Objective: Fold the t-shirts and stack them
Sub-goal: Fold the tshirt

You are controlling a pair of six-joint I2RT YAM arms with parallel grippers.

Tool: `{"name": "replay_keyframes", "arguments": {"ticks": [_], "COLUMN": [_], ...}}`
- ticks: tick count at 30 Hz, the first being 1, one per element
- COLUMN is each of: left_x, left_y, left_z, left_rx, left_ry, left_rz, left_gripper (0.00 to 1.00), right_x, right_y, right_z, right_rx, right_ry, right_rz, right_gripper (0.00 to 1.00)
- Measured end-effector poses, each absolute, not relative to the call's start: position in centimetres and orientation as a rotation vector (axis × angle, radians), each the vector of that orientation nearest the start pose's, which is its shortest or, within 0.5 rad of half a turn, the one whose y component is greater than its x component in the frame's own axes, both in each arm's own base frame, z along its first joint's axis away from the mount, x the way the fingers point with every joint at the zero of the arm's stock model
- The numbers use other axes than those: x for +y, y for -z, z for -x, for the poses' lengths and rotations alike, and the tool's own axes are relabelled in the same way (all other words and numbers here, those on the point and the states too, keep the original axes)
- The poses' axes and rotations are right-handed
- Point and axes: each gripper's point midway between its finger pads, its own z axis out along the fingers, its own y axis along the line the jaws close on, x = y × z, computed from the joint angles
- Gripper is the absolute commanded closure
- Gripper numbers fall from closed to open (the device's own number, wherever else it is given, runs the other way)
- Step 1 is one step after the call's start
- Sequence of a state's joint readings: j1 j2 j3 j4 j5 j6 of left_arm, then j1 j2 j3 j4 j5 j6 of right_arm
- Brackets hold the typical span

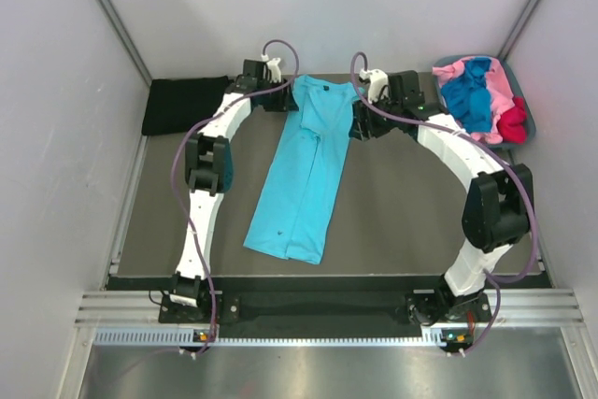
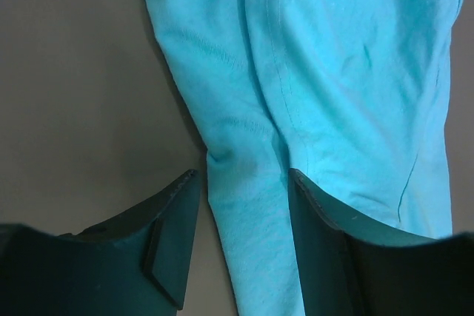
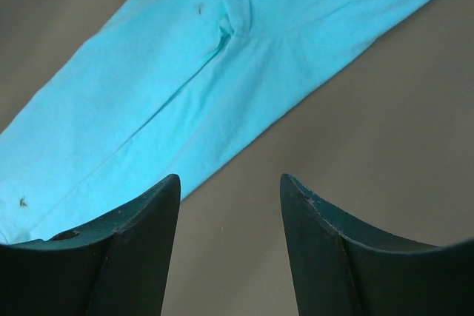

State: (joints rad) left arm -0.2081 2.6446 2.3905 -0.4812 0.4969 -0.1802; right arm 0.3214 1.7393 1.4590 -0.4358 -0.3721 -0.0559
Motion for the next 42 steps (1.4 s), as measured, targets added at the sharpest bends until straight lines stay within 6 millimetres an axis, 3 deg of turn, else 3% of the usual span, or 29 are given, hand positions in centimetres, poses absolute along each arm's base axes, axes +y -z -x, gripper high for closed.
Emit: {"name": "replay_keyframes", "arguments": {"ticks": [4,11,14,17,20,24,28,34,38,42], "left_x": [-22.3,-21.3,-19.5,-16.1,-11.6,-7.4,-8.6,-10.3,-10.0,-10.0], "left_y": [-5.8,-4.5,-4.5,-4.9,-5.9,-7.5,-7.7,-5.3,-5.0,-6.6], "left_z": [-61.5,-60.4,-58.5,-56.2,-53.5,-47.8,-40.3,-30.5,-28.3,-27.7], "left_rx": [2.275,2.322,2.386,2.454,2.511,2.609,2.737,2.947,2.988,2.945], "left_ry": [0.736,0.662,0.638,0.640,0.663,0.690,0.777,0.893,0.904,0.892], "left_rz": [-0.319,-0.351,-0.314,-0.242,-0.139,-0.068,-0.113,-0.114,-0.081,-0.095], "left_gripper": [0.48,0.46,0.43,0.43,0.45,0.47,0.47,0.48,0.48,0.48], "right_x": [20.2,19.9,20.1,20.3,20.3,20.8,22.1,25.4,26.8,27.7], "right_y": [-15.9,-13.2,-11.6,-9.8,-8.1,-6.7,-6.1,-5.2,-4.1,-2.8], "right_z": [-41.5,-39.3,-36.5,-33.0,-30.1,-27.1,-24.8,-21.4,-20.0,-18.2], "right_rx": [2.250,2.331,2.398,2.483,2.571,2.670,2.726,2.796,2.849,2.941], "right_ry": [-0.569,-0.627,-0.726,-0.837,-0.919,-1.026,-1.126,-1.274,-1.304,-1.328], "right_rz": [0.619,0.593,0.559,0.496,0.428,0.351,0.331,0.403,0.405,0.344], "right_gripper": [0.43,0.43,0.41,0.41,0.42,0.46,0.47,0.48,0.50,0.52]}}
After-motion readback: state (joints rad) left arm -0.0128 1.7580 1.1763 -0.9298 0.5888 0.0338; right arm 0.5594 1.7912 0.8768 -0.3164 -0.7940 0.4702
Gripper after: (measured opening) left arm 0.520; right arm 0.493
